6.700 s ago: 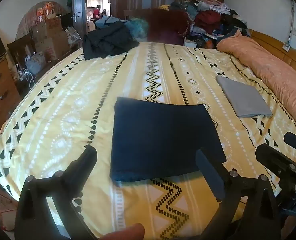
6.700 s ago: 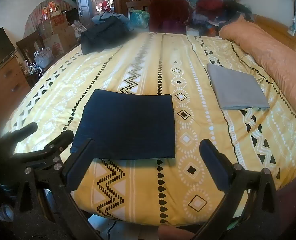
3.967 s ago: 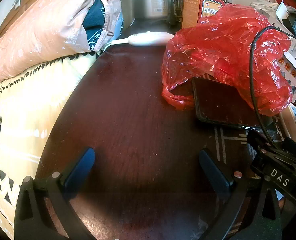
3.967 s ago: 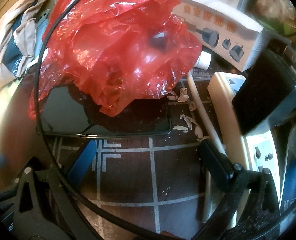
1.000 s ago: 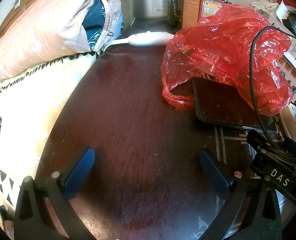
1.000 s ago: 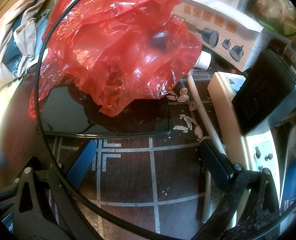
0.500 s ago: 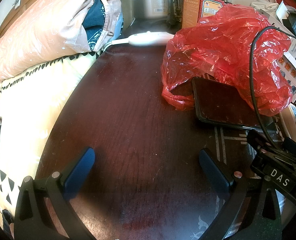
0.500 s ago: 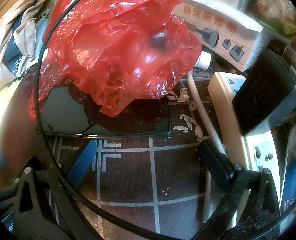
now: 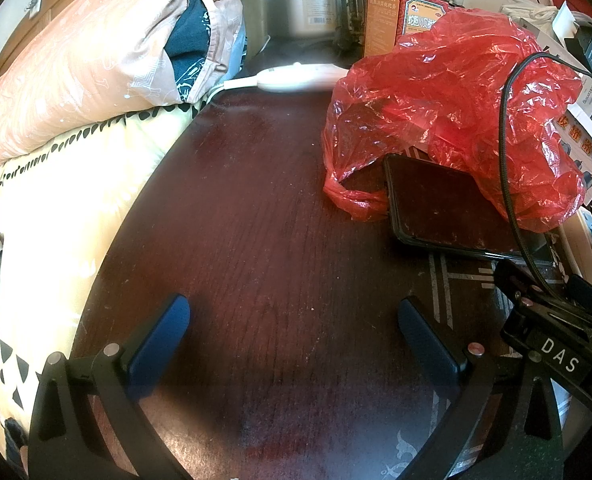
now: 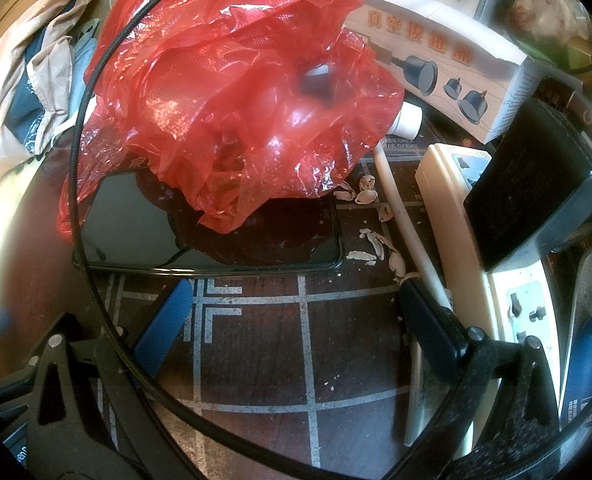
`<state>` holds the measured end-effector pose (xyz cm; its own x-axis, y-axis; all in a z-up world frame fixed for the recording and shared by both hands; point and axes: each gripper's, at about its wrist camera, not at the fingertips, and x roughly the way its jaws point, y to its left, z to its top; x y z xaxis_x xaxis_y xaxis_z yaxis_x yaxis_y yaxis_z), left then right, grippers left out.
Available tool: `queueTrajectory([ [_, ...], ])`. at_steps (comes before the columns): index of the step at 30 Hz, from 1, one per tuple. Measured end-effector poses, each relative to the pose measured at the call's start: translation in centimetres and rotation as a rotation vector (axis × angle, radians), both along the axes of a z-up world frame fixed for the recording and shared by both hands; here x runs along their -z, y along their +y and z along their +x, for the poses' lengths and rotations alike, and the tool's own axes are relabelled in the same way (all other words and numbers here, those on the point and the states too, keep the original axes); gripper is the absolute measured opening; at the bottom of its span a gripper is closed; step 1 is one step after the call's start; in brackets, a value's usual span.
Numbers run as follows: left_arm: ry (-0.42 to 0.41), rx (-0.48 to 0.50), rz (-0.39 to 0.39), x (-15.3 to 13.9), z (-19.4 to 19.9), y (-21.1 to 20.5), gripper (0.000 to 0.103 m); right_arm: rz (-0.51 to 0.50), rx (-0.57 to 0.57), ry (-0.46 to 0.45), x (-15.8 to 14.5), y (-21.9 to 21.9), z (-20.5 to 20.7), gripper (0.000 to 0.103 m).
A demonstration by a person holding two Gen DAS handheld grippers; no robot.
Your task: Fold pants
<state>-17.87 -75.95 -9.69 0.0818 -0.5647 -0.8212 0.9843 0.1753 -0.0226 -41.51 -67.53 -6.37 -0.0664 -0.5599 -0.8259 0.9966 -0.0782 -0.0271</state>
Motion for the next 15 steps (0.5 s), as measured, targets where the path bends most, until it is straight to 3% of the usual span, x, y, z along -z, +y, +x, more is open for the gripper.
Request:
queueTrajectory([
  [15, 0.0, 0.0, 0.0, 0.05, -0.01, 0.0, 0.103, 0.0, 0.0, 0.0, -0.1, 0.24, 0.04, 0.103],
])
